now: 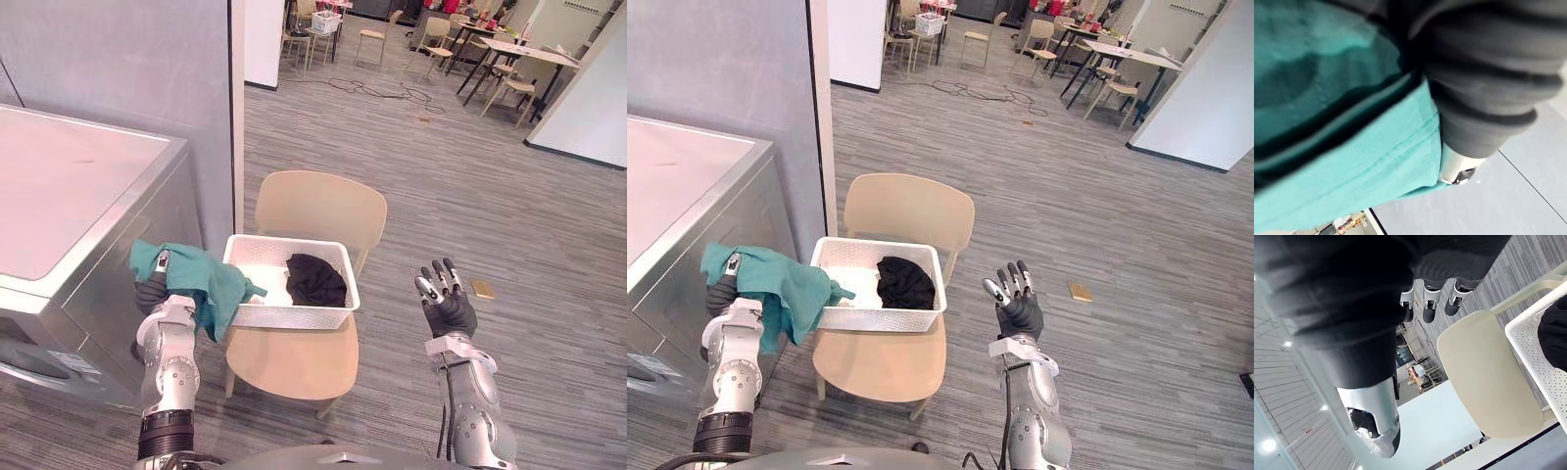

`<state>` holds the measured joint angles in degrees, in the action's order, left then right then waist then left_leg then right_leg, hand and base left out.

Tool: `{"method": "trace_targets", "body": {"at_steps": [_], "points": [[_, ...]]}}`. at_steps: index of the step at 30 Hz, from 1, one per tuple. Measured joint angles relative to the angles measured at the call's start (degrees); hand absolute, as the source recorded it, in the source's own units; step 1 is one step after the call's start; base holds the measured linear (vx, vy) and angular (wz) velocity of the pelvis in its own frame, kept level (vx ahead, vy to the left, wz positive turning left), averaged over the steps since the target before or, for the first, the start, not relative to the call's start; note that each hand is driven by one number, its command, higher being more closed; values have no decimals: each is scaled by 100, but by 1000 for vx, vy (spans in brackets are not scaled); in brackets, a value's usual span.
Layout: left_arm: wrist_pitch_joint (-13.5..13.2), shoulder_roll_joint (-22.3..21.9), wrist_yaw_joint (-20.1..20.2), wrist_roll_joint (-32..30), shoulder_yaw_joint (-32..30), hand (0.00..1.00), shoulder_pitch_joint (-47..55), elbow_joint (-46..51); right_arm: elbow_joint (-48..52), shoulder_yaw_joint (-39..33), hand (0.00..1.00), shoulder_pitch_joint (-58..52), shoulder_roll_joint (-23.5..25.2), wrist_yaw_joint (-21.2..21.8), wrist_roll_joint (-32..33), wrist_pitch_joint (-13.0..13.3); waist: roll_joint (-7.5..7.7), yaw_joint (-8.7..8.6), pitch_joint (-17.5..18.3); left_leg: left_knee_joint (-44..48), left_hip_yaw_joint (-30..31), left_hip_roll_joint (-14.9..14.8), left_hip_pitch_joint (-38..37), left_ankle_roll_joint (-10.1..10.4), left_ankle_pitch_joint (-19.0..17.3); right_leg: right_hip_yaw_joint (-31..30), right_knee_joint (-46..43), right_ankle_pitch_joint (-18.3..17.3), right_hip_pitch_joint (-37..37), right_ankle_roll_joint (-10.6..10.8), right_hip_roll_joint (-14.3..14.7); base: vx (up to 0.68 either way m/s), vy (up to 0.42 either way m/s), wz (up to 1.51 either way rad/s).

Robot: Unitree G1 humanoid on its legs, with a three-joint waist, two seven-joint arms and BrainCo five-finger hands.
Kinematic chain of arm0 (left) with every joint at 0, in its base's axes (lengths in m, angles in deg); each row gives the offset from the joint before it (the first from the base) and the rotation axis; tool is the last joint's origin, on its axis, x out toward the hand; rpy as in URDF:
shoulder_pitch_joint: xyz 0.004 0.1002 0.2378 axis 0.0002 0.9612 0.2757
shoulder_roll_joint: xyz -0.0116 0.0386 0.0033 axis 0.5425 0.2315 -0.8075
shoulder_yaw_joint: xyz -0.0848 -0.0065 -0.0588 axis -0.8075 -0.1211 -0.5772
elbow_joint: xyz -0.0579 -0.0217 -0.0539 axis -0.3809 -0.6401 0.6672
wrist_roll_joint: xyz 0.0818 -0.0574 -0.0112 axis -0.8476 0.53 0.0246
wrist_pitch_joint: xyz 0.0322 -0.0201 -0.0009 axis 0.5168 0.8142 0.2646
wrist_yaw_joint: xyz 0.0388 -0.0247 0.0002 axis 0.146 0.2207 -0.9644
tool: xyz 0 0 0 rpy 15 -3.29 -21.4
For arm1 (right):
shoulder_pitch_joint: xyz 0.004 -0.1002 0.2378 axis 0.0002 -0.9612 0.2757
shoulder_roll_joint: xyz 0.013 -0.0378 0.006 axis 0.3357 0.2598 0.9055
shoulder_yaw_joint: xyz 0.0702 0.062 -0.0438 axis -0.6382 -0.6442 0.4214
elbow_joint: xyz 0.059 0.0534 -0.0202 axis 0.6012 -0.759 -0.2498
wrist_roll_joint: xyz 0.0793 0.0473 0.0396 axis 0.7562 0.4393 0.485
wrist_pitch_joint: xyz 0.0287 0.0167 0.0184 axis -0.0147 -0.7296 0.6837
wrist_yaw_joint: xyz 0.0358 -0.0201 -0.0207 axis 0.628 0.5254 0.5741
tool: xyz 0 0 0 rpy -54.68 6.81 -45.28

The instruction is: Pick up the laundry basket with both hands and put the clothes into the washing machine.

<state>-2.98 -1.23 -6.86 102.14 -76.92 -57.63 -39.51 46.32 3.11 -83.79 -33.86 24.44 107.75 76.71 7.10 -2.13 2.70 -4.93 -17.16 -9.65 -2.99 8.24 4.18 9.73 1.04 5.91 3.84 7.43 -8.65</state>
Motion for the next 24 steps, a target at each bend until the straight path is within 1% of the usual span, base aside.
{"method": "trace_targets", "body": {"at_steps": [2, 4, 6, 7, 8, 10, 12, 14, 15, 17, 18, 20, 21, 23, 24], "points": [[15, -2, 33, 0, 0, 100, 115, 73, -65, -3, 0, 0, 4, 1, -79, -4, -13, 4, 0, 0, 4, 0, -2, 0, 0, 7, -1, 0, -5, 0, -1, 0, 0, 0], [47, -4, 155, -1, 0, 100, 284, 177, -237, -75, 0, -7, 67, 0, -155, -56, -22, 8, -2, 1, 13, 1, -1, 0, 0, 17, -5, 17, -8, -22, -5, 0, 0, 0], [95, -5, 272, -1, -3, 100, 422, 185, -311, -283, 0, -16, 229, -1, -187, -105, -61, 17, 4, 1, 23, 6, -1, -1, 0, 29, -6, 19, -16, -18, -13, 5, -3, 2], [164, -6, 397, -1, -5, 100, 574, 205, -397, -438, 0, -41, 256, 4, -206, -113, -106, 17, 3, 2, 39, 13, -2, -1, 0, 41, -6, 22, -31, -10, -20, 9, -4, 5], [197, -9, 437, -1, -8, 100, 646, 244, -447, -525, 0, -52, 258, 3, -258, -120, -125, 13, -6, 2, 56, 14, -7, -1, 0, 50, -5, 21, -50, -8, -21, 14, -7, 13], [278, -84, 680, 3, -84, 100, 991, 417, -626, -1070, 0, -156, 326, -83, -644, -131, -219, 6, -14, 3, 147, 18, -7, -3, -1, 157, -4, -8, -120, 8, -35, 13, -9, 22], [330, -113, 789, 9, -148, 100, 1201, 419, -885, -1496, 0, -172, 402, -131, -727, -133, -296, 7, -3, 4, 190, 20, -22, -6, -4, 210, 0, -24, -177, 15, -44, 8, -5, 17], [467, -114, 952, 116, -235, 100, 1570, 418, -1335, -2083, 0, -229, 453, -256, -872, -217, -400, 10, 33, 22, 281, 33, -6, -8, -3, 273, -5, -41, -205, 22, -61, 5, -5, 14], [489, -118, 987, 124, -257, 100, 1650, 417, -1419, -2209, 0, -246, 471, -286, -873, -233, -445, 12, 20, 35, 295, 37, -6, -9, -2, 294, -7, -46, -215, 23, -67, 0, -3, 14], [577, -215, 1115, 122, -313, 100, 1905, 418, -1713, -2517, 0, -359, 503, -386, -1163, -244, -566, 24, -24, 35, 335, 58, -19, -29, -8, 368, -20, -76, -314, 39, -100, -26, 6, 18], [615, -290, 1163, 126, -320, 100, 2059, 418, -1854, -2585, 0, -430, 536, -445, -1311, -248, -660, 29, -42, 35, 334, 64, -56, -47, -26, 405, -35, -154, -378, 42, -118, -42, 16, 15], [663, -385, 1173, 171, -318, 100, 2312, 418, -2003, -2636, 0, -532, 658, -609, -1318, -252, -740, 69, -50, 37, 316, 54, -135, -80, -63, 425, -121, -213, -408, 51, -129, -17, 7, 3], [702, -422, 1173, 232, -283, 100, 2453, 419, -2041, -2543, 0, -642, 658, -618, -1321, -337, -810, 72, -34, 38, 319, 50, -180, -49, -87, 458, -206, -266, -429, 46, -147, -6, 0, 4], [716, -454, 1173, 291, -259, 100, 2580, 420, -2043, -2381, 0, -787, 678, -624, -1327, -349, -875, 83, -24, 40, 322, 36, -239, -49, -105, 513, -314, -350, -471, 61, -169, -13, -4, 15], [716, -472, 1173, 341, -263, 100, 2628, 422, -2089, -2294, 0, -843, 726, -622, -1327, -348, -886, 116, -22, 41, 307, 18, -257, -48, -106, 532, -392, -402, -465, 58, -176, -19, -7, 15]]}}
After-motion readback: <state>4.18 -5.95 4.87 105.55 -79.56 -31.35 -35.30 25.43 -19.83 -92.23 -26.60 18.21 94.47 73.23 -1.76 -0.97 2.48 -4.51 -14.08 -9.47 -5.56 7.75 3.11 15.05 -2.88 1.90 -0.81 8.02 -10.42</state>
